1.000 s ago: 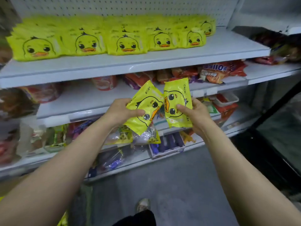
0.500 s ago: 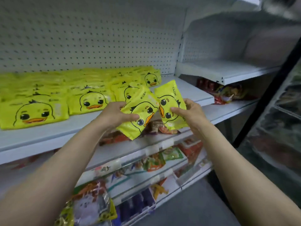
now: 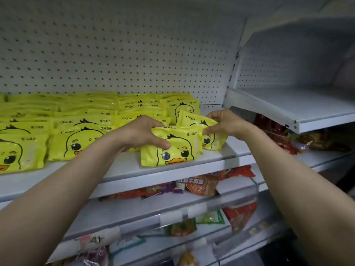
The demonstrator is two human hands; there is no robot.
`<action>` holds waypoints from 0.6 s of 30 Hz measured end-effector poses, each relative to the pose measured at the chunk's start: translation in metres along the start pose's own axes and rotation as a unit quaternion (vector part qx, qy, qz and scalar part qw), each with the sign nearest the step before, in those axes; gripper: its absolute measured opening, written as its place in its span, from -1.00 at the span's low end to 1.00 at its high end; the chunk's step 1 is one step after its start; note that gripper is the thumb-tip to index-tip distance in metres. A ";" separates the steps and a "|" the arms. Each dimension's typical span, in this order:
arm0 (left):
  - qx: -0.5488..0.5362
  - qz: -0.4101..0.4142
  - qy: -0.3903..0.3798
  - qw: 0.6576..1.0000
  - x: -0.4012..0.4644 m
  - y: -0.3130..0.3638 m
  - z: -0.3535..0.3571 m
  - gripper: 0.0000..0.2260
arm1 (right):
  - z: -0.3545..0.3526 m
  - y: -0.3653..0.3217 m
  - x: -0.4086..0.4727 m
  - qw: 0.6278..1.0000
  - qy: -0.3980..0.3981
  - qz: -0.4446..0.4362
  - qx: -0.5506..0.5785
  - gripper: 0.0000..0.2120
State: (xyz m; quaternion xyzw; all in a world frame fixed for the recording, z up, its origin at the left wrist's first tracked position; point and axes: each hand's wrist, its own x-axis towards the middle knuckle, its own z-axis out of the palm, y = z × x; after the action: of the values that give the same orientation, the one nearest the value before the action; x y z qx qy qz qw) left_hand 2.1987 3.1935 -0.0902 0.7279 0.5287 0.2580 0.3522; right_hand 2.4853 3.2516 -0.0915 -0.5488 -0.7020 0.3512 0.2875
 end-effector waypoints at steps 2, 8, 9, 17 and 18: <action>0.017 0.001 0.008 1.000 0.009 0.000 0.002 -0.30 | -0.009 0.005 0.020 0.999 -0.029 -0.019 -0.005 -0.72; 0.020 -0.024 0.030 0.999 0.022 0.012 0.010 -0.52 | -0.027 0.021 0.089 0.985 -0.084 -0.084 -0.127 -0.73; 0.012 -0.028 0.034 0.999 0.023 0.014 0.011 -0.60 | -0.028 0.022 0.099 0.982 -0.084 -0.096 -0.141 -0.75; 0.003 -0.063 0.106 0.992 0.031 0.017 0.022 -0.63 | -0.018 0.018 0.150 0.956 -0.067 -0.183 -0.219 -0.69; 0.000 -0.062 0.112 0.992 0.032 0.017 0.024 -0.64 | -0.017 0.018 0.151 0.954 -0.054 -0.189 -0.227 -0.66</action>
State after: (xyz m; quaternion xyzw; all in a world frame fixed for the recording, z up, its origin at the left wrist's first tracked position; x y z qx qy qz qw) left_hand 2.2366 3.2154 -0.0911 0.6603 0.6092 0.3151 0.3060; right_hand 2.4735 3.4045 -0.0932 -0.4374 -0.8684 0.1511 0.1782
